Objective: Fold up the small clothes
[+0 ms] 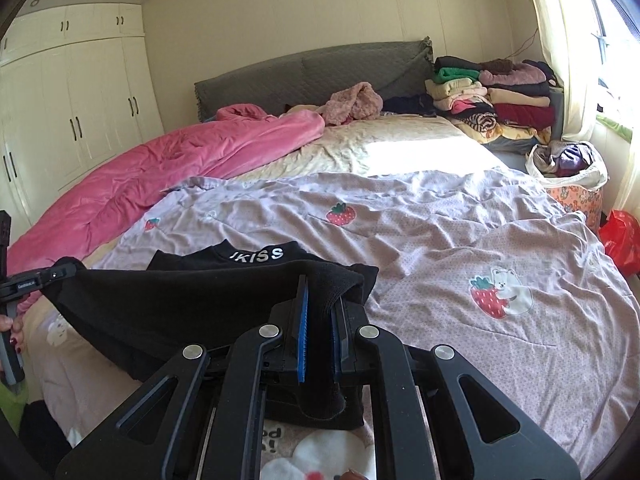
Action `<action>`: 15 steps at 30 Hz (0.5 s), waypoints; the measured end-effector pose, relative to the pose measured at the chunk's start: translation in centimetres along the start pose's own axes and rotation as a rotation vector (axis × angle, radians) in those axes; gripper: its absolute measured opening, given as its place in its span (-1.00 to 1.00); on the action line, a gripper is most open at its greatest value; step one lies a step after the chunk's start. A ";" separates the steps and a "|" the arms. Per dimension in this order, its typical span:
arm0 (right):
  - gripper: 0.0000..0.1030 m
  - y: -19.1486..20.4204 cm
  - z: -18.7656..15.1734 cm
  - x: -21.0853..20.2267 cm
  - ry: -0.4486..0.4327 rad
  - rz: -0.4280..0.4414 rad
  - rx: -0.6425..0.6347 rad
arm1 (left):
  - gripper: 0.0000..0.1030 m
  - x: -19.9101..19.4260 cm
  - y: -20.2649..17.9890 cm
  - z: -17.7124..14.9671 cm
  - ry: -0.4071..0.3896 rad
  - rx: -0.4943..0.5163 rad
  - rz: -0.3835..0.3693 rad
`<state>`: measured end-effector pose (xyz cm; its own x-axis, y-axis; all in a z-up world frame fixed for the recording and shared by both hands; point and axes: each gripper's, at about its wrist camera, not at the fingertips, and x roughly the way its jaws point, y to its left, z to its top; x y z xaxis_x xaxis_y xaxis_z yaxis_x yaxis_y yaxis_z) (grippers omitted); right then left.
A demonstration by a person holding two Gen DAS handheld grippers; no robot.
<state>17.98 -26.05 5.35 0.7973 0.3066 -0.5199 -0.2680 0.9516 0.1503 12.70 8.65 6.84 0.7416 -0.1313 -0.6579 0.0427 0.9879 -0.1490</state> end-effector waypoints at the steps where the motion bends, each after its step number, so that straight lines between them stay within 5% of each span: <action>1: -0.85 0.0 0.0 0.3 0.001 -0.002 -0.002 | -0.90 0.3 0.1 0.1 -0.001 -0.005 -0.001; 15: -0.85 -0.6 0.1 2.2 0.016 -0.017 0.029 | -0.90 2.8 0.4 0.9 0.000 -0.027 0.005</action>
<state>19.92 -25.95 4.21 0.7930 0.2903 -0.5355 -0.2385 0.9569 0.1657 15.39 8.79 5.54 0.7417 -0.1259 -0.6588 0.0208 0.9861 -0.1650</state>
